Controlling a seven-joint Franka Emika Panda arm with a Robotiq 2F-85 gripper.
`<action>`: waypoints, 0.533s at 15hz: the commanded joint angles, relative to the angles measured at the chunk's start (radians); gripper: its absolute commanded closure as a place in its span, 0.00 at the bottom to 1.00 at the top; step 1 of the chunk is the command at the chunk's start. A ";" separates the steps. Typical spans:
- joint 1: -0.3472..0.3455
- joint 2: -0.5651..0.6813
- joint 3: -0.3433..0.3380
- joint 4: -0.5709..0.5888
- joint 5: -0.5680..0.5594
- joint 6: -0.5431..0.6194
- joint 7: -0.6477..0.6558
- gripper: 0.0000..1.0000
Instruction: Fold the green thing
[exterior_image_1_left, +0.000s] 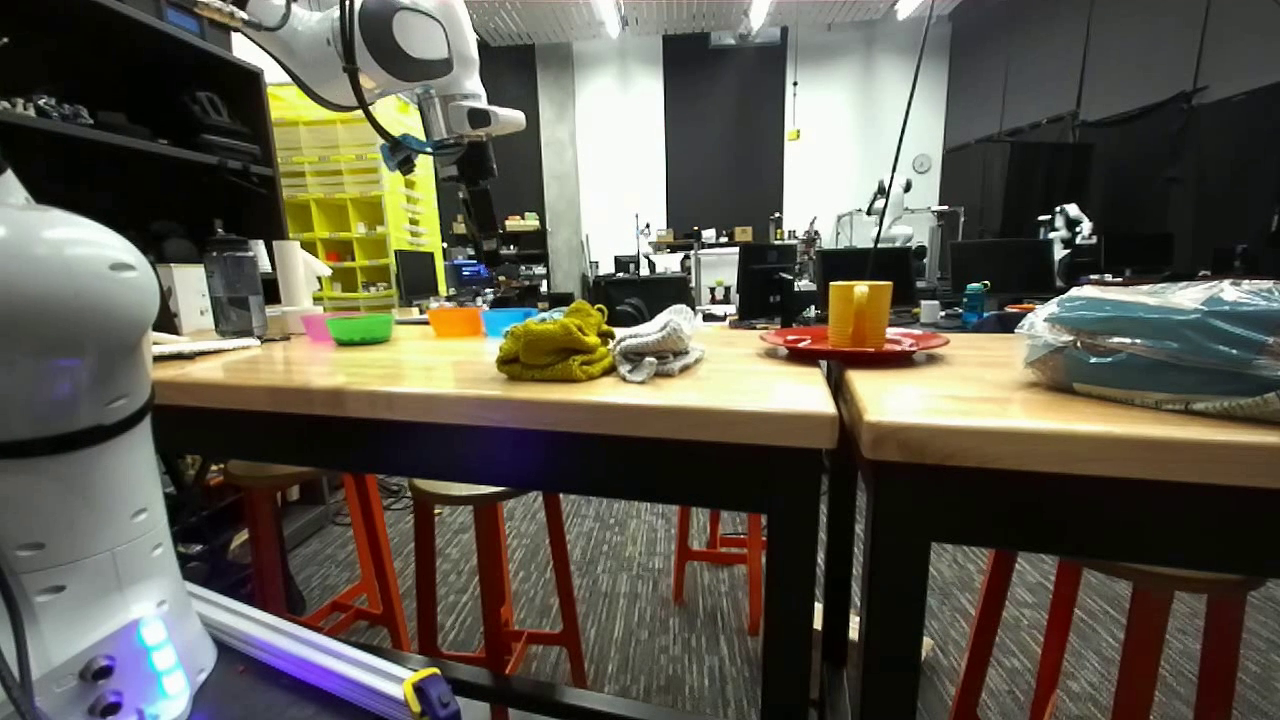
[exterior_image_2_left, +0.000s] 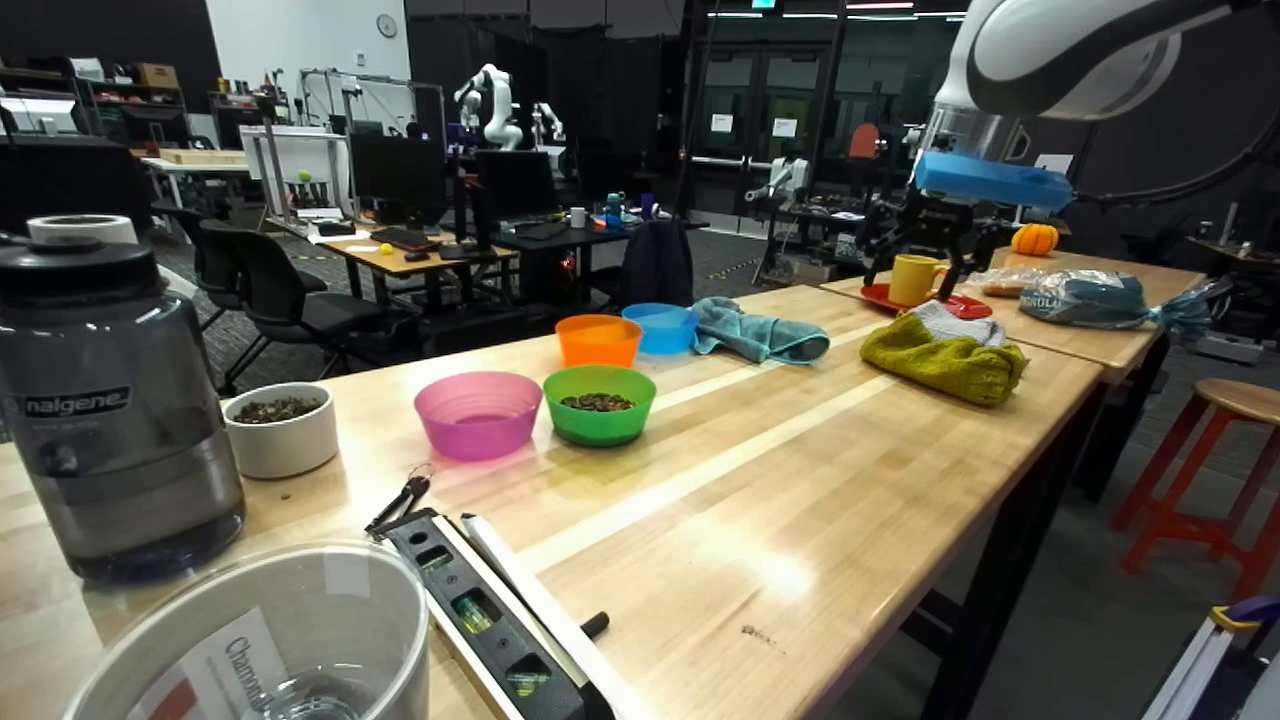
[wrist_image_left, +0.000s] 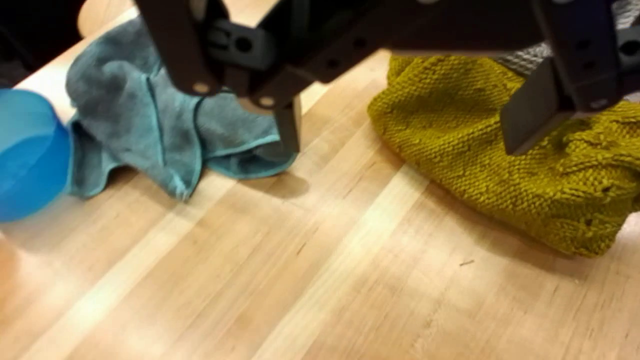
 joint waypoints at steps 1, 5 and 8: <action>0.038 -0.040 0.021 -0.010 -0.003 -0.055 -0.145 0.00; 0.076 -0.074 0.031 -0.032 -0.011 -0.102 -0.322 0.00; 0.105 -0.114 0.028 -0.063 -0.021 -0.130 -0.454 0.00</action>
